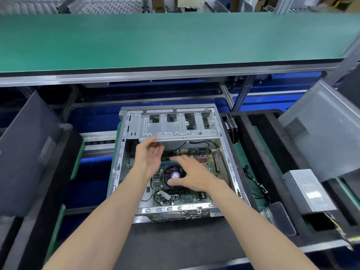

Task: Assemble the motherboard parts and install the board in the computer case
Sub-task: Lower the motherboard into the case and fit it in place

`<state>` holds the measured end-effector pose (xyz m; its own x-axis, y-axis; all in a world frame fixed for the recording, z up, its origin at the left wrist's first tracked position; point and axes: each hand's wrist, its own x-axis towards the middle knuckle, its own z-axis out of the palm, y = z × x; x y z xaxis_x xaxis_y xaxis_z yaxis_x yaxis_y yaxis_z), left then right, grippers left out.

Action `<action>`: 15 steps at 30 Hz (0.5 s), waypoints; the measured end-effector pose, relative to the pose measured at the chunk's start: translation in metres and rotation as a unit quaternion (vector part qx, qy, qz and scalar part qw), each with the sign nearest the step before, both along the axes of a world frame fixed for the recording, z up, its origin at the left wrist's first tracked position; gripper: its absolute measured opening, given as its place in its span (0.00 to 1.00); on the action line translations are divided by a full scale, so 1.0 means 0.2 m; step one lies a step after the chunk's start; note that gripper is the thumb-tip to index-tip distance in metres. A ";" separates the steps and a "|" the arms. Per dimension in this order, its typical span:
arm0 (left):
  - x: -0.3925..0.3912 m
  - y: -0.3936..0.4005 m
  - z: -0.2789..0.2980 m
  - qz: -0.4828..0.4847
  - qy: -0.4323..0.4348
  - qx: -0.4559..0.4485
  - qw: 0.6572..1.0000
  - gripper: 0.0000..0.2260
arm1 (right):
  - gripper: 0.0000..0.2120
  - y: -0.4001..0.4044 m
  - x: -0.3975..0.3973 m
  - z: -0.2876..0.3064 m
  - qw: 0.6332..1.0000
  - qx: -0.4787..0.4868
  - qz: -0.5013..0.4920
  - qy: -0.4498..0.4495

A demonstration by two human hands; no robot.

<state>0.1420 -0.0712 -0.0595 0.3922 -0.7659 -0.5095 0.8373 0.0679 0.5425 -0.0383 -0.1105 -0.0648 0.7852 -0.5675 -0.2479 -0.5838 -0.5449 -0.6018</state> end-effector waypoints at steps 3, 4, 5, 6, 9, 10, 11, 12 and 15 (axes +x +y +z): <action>-0.03 -0.08 0.04 0.027 0.110 -0.053 0.992 0.16 | 0.40 -0.02 0.00 -0.05 0.998 -0.001 0.037 0.045; -0.04 -0.10 0.04 0.033 0.117 -0.048 0.991 0.14 | 0.40 -0.02 0.00 -0.06 0.998 -0.002 0.034 0.044; -0.04 -0.13 0.04 0.036 0.109 -0.030 0.993 0.14 | 0.41 -0.02 0.00 -0.06 0.999 -0.002 0.031 0.042; -0.04 -0.15 0.03 0.039 0.095 -0.009 0.995 0.16 | 0.41 -0.03 0.00 -0.07 0.999 -0.002 0.030 0.042; -0.01 -0.17 -0.01 0.020 0.061 0.011 0.998 0.18 | 0.47 -0.03 0.00 -0.08 0.998 -0.002 0.037 0.058; 0.00 -0.17 -0.01 0.008 0.056 0.006 0.998 0.13 | 0.49 -0.02 0.00 -0.09 0.997 -0.005 0.041 0.065; 0.01 -0.16 -0.01 -0.001 0.055 0.001 0.998 0.09 | 0.50 -0.03 0.01 -0.08 0.997 -0.009 0.045 0.069; 0.02 -0.16 -0.02 -0.006 0.052 -0.006 0.999 0.07 | 0.50 -0.03 0.01 -0.08 0.996 -0.012 0.047 0.071; 0.04 -0.15 -0.03 -0.023 0.036 -0.025 0.999 0.05 | 0.50 -0.03 0.02 -0.08 0.996 -0.014 0.048 0.070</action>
